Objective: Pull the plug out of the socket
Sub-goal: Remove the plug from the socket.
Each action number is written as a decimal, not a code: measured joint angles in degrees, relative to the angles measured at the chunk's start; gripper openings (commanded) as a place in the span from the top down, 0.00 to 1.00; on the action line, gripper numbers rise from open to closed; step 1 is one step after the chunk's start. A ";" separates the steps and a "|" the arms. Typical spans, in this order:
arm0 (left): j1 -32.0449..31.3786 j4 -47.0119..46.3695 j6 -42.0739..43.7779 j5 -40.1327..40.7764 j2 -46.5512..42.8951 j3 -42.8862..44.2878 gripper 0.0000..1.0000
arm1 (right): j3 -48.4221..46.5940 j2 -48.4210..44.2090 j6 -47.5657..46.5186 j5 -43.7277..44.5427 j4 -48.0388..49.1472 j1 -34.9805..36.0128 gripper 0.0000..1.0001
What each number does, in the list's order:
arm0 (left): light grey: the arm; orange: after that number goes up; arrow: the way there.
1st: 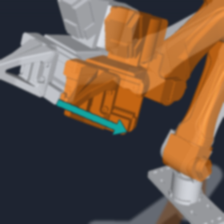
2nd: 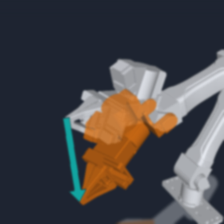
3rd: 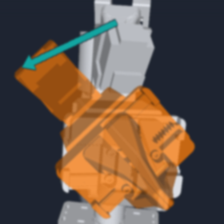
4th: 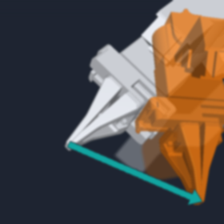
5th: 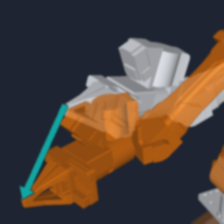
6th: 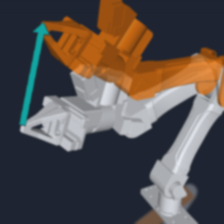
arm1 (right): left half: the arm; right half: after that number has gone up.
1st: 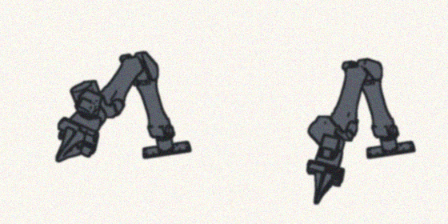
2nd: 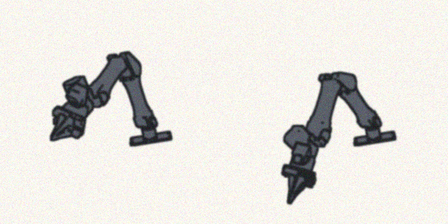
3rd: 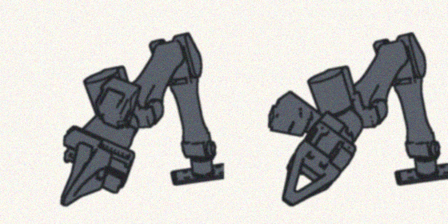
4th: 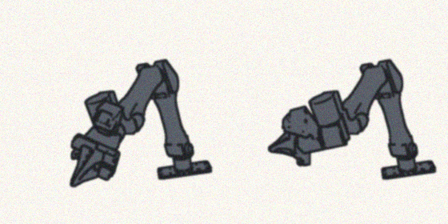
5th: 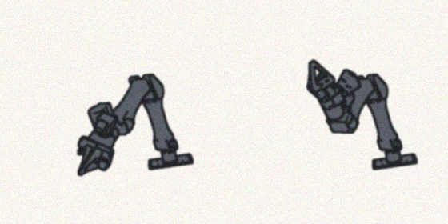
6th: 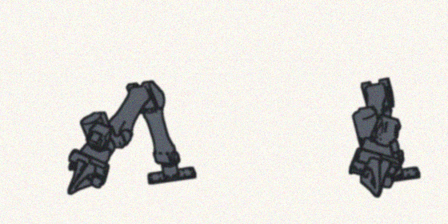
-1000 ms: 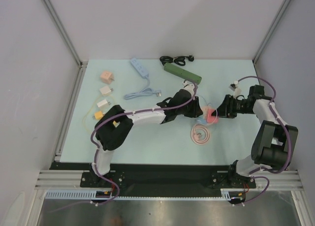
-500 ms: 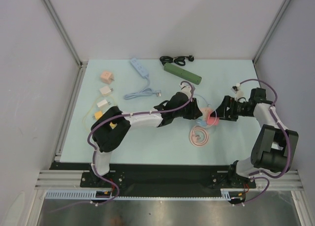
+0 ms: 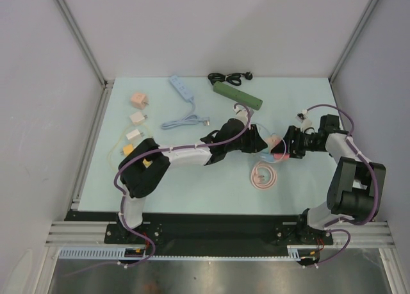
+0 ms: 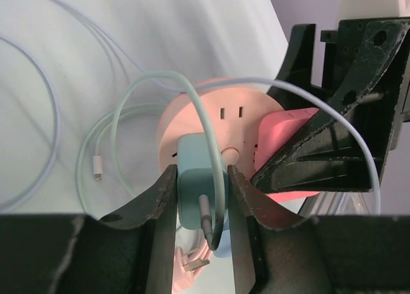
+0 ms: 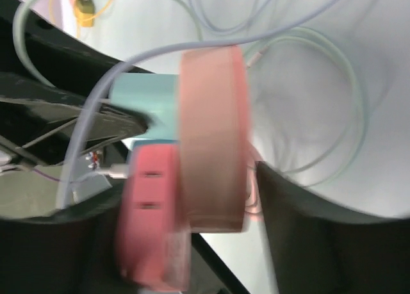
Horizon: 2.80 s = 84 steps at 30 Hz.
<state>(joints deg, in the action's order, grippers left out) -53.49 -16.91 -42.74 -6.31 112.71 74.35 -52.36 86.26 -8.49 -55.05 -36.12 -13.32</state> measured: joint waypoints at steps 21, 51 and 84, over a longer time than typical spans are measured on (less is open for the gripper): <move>-0.15 6.54 2.49 0.66 -4.04 0.04 1.00 | 0.31 -4.07 1.46 1.07 0.48 1.55 1.00; -0.11 13.35 -5.16 -5.11 -20.68 -2.58 1.00 | 2.73 -11.91 0.90 14.62 5.25 -2.08 1.00; -0.17 40.59 10.23 -13.62 -59.63 18.69 1.00 | -1.81 -9.42 14.14 -10.78 18.14 -16.22 1.00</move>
<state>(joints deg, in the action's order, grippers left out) -53.67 23.68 -32.51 -19.92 53.08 93.03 -54.17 76.84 5.65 -65.82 -17.98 -29.54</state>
